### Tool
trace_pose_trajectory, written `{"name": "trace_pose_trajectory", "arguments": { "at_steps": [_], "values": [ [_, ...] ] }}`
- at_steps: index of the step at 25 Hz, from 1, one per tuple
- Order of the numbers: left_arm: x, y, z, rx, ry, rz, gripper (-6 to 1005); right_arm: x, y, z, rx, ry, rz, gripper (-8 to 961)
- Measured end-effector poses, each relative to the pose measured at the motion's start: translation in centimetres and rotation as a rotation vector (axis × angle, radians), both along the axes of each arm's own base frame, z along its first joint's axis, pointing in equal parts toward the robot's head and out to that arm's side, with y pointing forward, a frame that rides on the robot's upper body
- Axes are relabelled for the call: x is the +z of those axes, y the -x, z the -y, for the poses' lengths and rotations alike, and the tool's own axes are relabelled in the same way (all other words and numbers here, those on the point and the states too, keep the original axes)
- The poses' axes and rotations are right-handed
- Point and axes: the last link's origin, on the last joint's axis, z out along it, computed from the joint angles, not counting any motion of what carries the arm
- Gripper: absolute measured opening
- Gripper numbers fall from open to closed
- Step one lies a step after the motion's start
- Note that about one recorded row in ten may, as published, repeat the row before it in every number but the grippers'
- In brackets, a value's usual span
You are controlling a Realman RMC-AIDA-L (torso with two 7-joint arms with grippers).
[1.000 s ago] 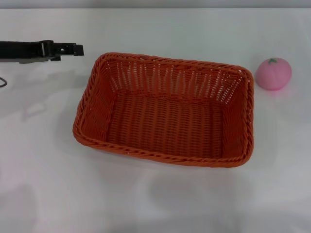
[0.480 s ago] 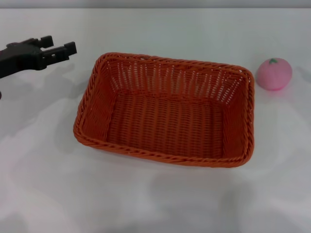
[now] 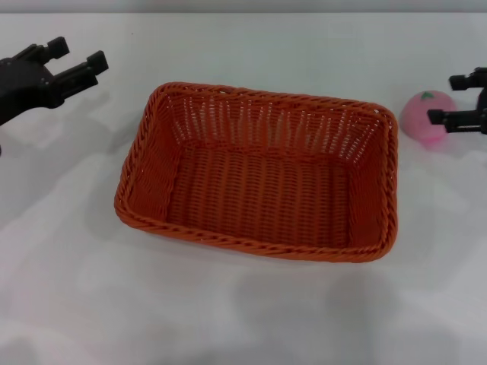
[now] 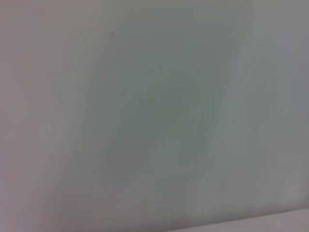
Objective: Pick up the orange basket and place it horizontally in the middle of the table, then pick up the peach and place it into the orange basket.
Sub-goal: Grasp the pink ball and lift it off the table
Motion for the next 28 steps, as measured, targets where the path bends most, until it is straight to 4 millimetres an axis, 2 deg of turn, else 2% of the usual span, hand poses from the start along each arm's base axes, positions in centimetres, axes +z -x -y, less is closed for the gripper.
{"name": "trace_pose_trajectory", "arguments": {
  "at_steps": [8,19,25,28],
  "values": [
    [-0.2,-0.1,0.0,-0.012,0.009,-0.011,861,-2.3,-0.3,-1.0,-0.046,-0.008,0.085,780],
    [0.0,0.3,0.2,0.000,0.002,-0.014,859,-2.5,-0.5,-1.2,-0.058,-0.040,0.107,679],
    [0.1,0.4,0.2,0.002,-0.004,-0.015,857,-2.2,-0.5,-1.3,-0.049,-0.052,0.107,453],
    [0.1,0.4,0.3,0.004,-0.005,-0.015,855,-1.6,-0.3,-1.3,-0.037,-0.082,0.097,407]
  ]
}}
